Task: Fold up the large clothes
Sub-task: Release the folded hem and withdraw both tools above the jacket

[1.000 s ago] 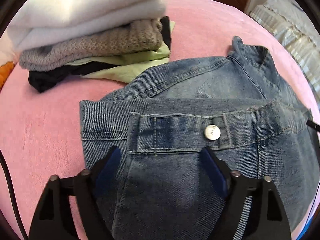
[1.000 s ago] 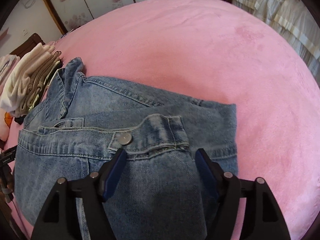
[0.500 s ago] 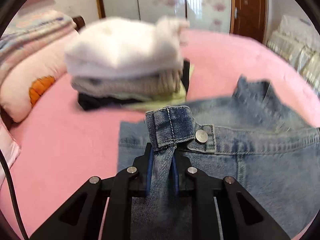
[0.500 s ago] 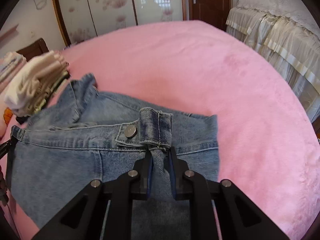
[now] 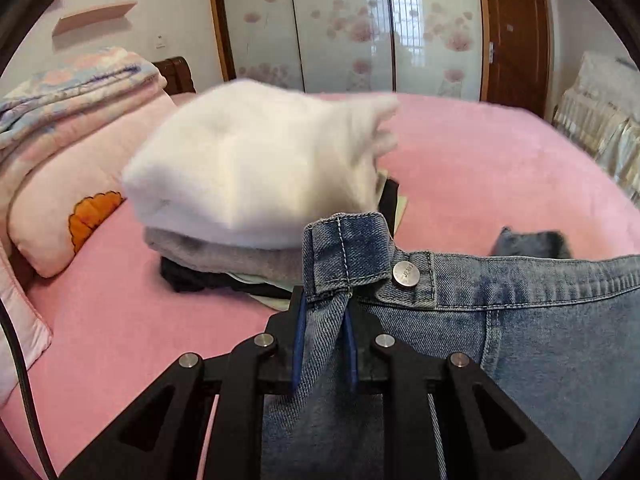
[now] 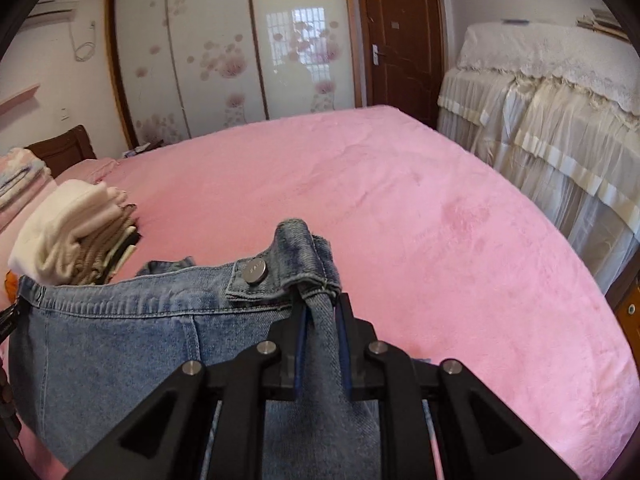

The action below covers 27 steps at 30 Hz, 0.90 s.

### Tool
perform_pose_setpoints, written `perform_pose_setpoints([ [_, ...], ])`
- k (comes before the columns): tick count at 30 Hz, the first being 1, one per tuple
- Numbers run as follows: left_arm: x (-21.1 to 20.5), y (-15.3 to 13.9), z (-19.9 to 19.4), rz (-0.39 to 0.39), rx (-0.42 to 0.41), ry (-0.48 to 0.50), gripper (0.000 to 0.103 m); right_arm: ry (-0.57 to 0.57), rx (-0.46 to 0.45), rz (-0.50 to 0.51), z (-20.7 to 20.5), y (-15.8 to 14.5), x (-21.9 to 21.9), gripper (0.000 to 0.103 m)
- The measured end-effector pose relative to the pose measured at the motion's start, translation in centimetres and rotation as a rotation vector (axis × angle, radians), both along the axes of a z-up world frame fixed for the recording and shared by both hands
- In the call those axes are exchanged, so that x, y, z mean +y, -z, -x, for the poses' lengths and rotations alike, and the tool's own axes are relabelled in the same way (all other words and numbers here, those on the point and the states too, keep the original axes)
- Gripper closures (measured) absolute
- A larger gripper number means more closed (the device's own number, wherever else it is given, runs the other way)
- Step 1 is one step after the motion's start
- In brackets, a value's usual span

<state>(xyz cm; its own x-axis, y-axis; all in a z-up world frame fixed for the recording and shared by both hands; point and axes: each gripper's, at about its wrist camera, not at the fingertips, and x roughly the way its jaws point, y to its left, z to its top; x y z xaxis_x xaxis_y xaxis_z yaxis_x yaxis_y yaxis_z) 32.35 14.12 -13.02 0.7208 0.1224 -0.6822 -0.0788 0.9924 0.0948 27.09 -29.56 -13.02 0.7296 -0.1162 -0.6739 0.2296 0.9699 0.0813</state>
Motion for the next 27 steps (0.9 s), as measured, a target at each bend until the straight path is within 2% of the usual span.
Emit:
perform_pose_setpoints([
  [4, -0.9, 3.9, -2.0, -0.029, 0.065, -0.02, 0.088, 0.035, 0.093, -0.024, -2.1, 4.2, -0.7, 0.09],
  [8, -1.1, 6.5, -2.8, -0.033, 0.087, -0.017, 0.087, 0.049, 0.166, -0.023, -2.9, 7.8, -0.6, 0.089],
  [14, 0.2, 7.9, -3.1, 0.022, 0.081, 0.005, 0.081, 0.07, 0.171, -0.066, -2.5, 9.3, -1.7, 0.081],
  [17, 1.5, 8.0, -3.3, 0.067, 0.097, -0.017, 0.066, 0.075, 0.182, -0.09, -2.3, 9.2, -2.0, 0.078],
  [19, 2.1, 7.4, -3.0, 0.082, 0.11, -0.053, 0.044, 0.08, 0.2, -0.091, -2.3, 8.7, -2.3, 0.072],
  [22, 3.1, 6.3, -2.2, 0.112, 0.141, -0.073, 0.044, 0.099, 0.227, -0.049, -1.5, 6.9, -2.4, 0.07],
  [25, 3.6, 3.9, 0.2, 0.128, 0.135, -0.087, 0.044, 0.065, 0.188, -0.055, 0.6, 4.4, -1.2, 0.07],
  [27, 2.9, 2.3, 2.2, 0.135, 0.119, -0.059, 0.044, 0.02, 0.155, -0.076, 2.2, 2.9, 0.5, 0.07],
])
